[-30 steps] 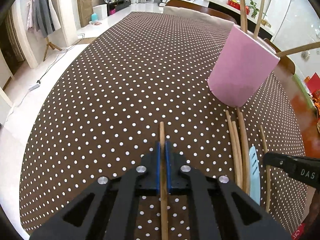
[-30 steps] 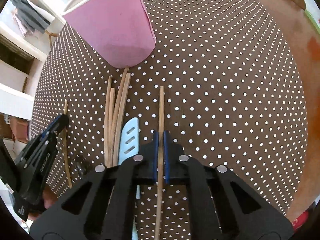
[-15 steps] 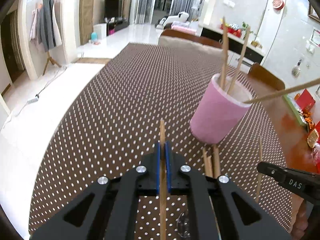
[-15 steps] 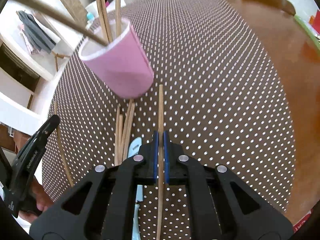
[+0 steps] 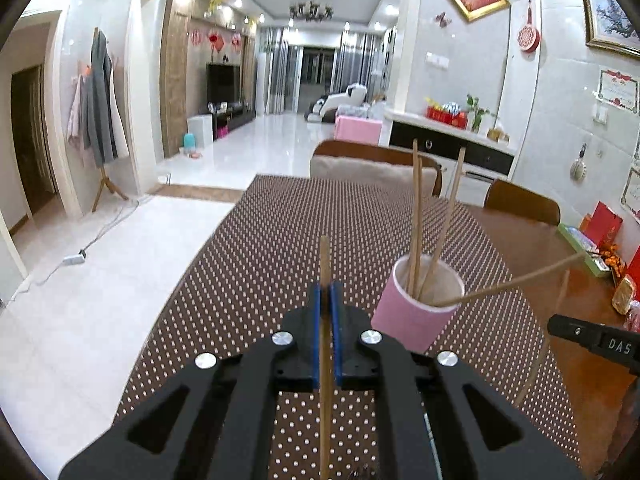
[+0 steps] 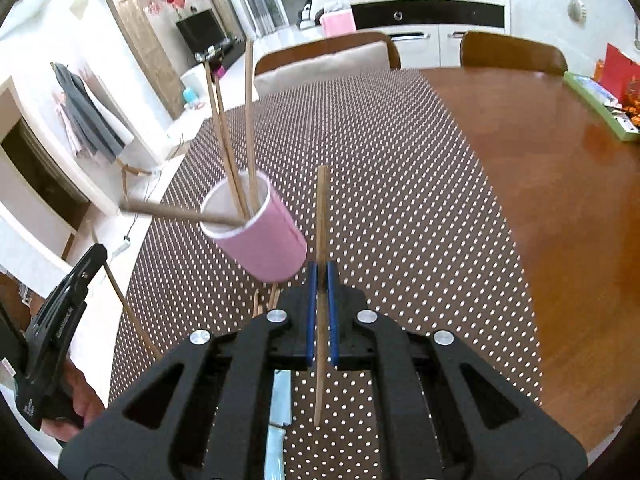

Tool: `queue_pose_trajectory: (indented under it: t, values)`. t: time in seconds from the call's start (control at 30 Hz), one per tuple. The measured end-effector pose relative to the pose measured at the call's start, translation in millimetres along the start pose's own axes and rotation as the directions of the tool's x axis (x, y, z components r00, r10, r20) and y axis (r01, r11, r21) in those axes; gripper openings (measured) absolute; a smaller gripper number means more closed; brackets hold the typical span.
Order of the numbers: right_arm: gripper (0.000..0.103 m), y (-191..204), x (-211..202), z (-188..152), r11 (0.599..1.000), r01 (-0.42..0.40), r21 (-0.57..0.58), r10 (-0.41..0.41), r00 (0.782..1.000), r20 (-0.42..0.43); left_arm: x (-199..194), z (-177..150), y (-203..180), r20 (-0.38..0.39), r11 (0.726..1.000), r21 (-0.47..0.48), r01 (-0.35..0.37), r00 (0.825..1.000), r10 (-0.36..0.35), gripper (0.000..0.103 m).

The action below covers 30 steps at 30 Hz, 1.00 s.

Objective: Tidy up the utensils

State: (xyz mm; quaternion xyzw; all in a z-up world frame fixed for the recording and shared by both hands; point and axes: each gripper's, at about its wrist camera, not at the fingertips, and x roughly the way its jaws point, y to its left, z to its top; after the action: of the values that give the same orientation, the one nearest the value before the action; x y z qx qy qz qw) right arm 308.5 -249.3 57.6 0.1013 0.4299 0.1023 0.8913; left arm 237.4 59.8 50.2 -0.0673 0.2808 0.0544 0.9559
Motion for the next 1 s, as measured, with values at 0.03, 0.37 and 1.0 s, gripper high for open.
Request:
queue_pose_trajectory:
  t: [0.03,0.37,1.0]
  values:
    - [0.005,1.4,-3.7,1.8,1.000,-0.001,0.000,0.001,1.000,0.009,-2.6,1.4,0.8,0.006,1.000,0.001,0.001,1.000,-0.001,0.005]
    - [0.005,27.6,-22.8,31.2,0.999,-0.029,-0.016,0.030,0.991,0.130,-22.9,40.9,-5.4,0.101,1.000,0.006,0.004,0.995,-0.004,0.005]
    - [0.005,57.8,-40.0,96.9,0.999,-0.035,0.010,0.030,0.946,0.324,-49.0,122.6,-44.8,0.286,0.999,-0.022,0.038,0.958,-0.030,0.005]
